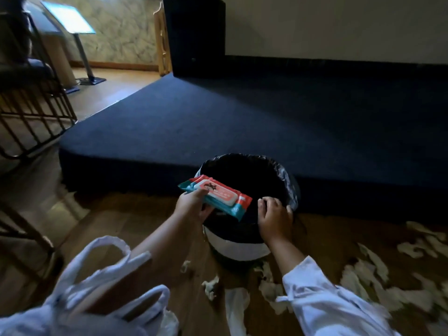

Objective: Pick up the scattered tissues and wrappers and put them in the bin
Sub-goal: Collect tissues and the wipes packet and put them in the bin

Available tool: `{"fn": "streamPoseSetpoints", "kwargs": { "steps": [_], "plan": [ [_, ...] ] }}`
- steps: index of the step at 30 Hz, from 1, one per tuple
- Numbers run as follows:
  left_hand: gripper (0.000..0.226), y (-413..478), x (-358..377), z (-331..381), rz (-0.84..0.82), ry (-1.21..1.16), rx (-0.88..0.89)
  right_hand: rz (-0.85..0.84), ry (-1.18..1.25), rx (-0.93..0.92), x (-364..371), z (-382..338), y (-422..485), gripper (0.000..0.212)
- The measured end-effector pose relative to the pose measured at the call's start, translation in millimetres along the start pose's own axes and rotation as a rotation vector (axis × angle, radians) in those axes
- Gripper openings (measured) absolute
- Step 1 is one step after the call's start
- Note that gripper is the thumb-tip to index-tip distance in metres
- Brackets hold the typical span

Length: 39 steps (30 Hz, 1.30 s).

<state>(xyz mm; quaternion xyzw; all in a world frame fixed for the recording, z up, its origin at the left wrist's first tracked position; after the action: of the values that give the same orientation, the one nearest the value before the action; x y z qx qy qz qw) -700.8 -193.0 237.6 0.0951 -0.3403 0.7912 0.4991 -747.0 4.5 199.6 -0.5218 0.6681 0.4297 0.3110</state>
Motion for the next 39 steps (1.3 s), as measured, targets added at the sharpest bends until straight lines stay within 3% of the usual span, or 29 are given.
{"fn": "streamPoseSetpoints", "kwargs": {
  "steps": [3, 7, 11, 17, 21, 24, 26, 28, 30, 32, 36, 39],
  "plan": [
    [0.032, 25.4, 17.9, -8.8, -0.034, 0.081, 0.029, 0.216, -0.006, -0.011, -2.4, -0.1, -5.7, 0.050],
    [0.050, 52.1, 26.0, -20.4, -0.002, 0.388, 0.091, 0.286, -0.058, -0.021, -2.5, -1.9, -5.1, 0.043],
    [0.058, 44.1, 24.1, -18.4, -0.002, 0.519, 0.161, 0.307, -0.063, -0.036, -3.3, -0.3, -5.1, 0.064],
    [0.029, -7.5, -17.6, 4.5, -0.124, 0.499, 0.425, 0.242, -0.174, -0.121, -2.5, -13.0, -7.9, 0.058],
    [0.025, -16.9, -90.7, -2.2, -0.085, 0.531, 0.471, 0.333, 0.000, -0.454, 0.1, -70.4, -54.0, 0.042],
    [0.026, -4.8, -162.5, -14.0, 0.040, 0.546, 0.454, 0.085, 0.203, -0.825, 46.4, -128.3, -109.2, 0.033],
    [0.025, 5.9, -213.1, -24.7, 0.148, 0.571, 0.420, -0.122, 0.181, -0.942, 90.7, -149.3, -138.9, 0.029],
    [0.029, 18.4, -262.4, -41.3, 0.256, 0.627, 0.343, -0.401, 0.069, -0.926, 142.3, -154.8, -161.0, 0.034],
    [0.038, 26.3, -304.8, -59.3, 0.374, 0.789, 0.268, -0.699, -0.149, -0.876, 195.1, -140.4, -182.4, 0.053],
    [0.046, 26.2, -333.1, -74.0, 0.452, 0.964, 0.219, -0.888, -0.320, -0.885, 235.1, -120.9, -201.4, 0.071],
    [0.077, 24.1, -358.6, -115.5, 0.338, 1.298, 0.142, -0.998, -0.389, -0.954, 277.9, -103.7, -228.7, 0.085],
    [0.070, 19.8, -359.3, -138.8, 0.244, 1.623, 0.198, -0.952, -0.397, -1.087, 285.1, -94.4, -250.0, 0.062]
  ]
}}
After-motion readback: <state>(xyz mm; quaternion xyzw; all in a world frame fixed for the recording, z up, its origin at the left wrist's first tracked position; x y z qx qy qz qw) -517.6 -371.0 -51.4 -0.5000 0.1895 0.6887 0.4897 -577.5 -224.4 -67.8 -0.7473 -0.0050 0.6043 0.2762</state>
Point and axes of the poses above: each hand's wrist, its own y-axis towards the middle knuckle, its own x-axis out of the palm, z = x × y, the point moved 7 cm from there along y, towards the middle knuckle, and after that the axes turned 9 degrees about -y, right-handed, at the moved point
